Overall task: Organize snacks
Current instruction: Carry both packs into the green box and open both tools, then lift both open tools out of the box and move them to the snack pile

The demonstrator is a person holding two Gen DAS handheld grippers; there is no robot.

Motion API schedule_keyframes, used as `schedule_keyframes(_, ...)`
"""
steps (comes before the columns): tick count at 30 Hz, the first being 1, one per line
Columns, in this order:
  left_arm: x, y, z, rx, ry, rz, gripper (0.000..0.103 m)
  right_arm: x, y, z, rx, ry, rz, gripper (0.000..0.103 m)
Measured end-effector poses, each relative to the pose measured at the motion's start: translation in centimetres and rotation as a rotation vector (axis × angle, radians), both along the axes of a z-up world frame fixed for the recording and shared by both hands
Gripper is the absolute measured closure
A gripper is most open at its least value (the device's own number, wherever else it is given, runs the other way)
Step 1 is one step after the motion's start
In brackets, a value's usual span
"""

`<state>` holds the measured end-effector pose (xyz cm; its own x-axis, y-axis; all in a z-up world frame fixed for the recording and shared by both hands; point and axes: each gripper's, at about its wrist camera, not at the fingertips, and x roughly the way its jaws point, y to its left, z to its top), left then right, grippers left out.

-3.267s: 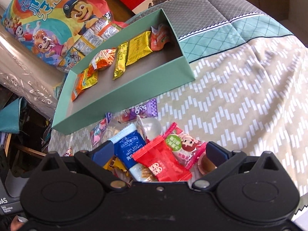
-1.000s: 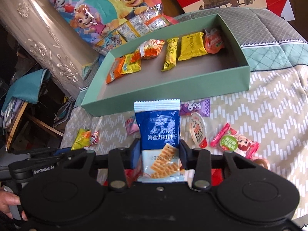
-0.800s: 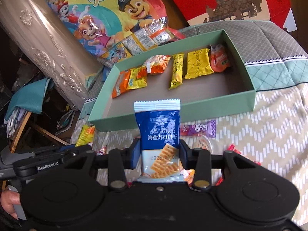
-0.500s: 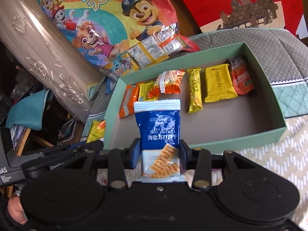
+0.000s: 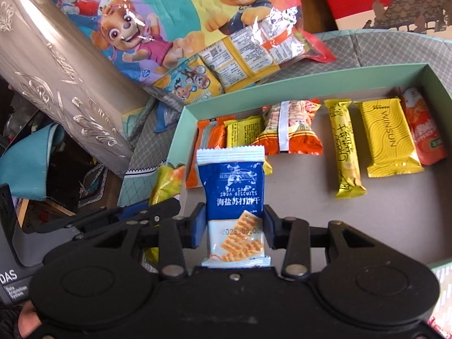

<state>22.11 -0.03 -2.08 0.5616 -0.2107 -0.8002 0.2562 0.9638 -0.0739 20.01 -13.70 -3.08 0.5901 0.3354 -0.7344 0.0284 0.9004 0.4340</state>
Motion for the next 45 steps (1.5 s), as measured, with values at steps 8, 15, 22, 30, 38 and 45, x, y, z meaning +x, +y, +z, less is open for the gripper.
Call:
schedule_keyframes(8,-0.9,1.9,1.6,-0.049,-0.091,0.093,0.007,-0.1,-1.3,0.9,-0.02,-0.052,-0.039,0.007)
schedule_keyframes(15,-2.6,1.9,2.0,-0.062,-0.081,0.115,0.0,-3.0,-3.3,1.6,-0.026,-0.068,-0.07,0.0)
schedule_keyframes(22,-4.9,0.2,2.3,-0.059,-0.057,0.069,0.0,-6.6,-5.0,1.8,-0.028,-0.081,-0.085,0.0)
schedule_keyframes(30,-8.7,-2.9,1.4,-0.008,-0.03,-0.043,0.0,-10.6,-7.8,0.6,-0.005,-0.066,-0.149,0.0)
schedule_keyframes(38,-11.3,-4.9,-0.5,0.028,0.018,-0.102,0.0,-14.0,-10.2,-1.6,0.035,-0.02,-0.217,0.0)
schedule_keyframes(45,-12.8,-7.3,-2.0,0.066,0.045,-0.167,0.0,-15.3,-11.6,-3.0,0.071,-0.001,-0.268,0.0)
